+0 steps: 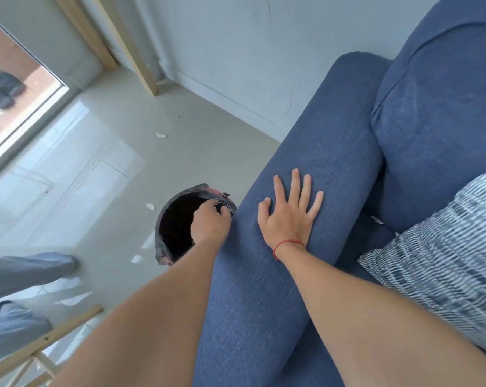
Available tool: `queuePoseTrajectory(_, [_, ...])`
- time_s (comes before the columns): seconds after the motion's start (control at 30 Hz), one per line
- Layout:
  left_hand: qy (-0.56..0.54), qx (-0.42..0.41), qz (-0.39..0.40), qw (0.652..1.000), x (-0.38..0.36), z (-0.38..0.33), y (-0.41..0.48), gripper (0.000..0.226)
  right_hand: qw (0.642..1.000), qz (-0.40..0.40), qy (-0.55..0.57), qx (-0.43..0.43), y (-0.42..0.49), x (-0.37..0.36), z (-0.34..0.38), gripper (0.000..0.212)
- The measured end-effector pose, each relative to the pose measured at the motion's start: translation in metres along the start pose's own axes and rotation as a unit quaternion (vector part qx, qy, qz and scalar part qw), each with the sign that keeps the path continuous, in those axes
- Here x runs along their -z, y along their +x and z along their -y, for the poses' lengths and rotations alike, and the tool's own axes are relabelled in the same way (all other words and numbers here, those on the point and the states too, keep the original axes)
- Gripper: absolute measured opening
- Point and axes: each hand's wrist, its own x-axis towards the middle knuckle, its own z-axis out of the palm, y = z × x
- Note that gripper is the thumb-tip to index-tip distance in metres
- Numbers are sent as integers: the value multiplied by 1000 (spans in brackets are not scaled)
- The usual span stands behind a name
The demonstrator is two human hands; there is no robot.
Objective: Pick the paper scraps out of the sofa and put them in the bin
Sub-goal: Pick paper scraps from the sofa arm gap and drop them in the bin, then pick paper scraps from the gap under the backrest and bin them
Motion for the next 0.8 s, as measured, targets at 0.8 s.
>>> queuePoseTrajectory(0.8, [170,-450,19,877,-177,-198,-219,48,993,-54,68,-74,-17,149,-333,53])
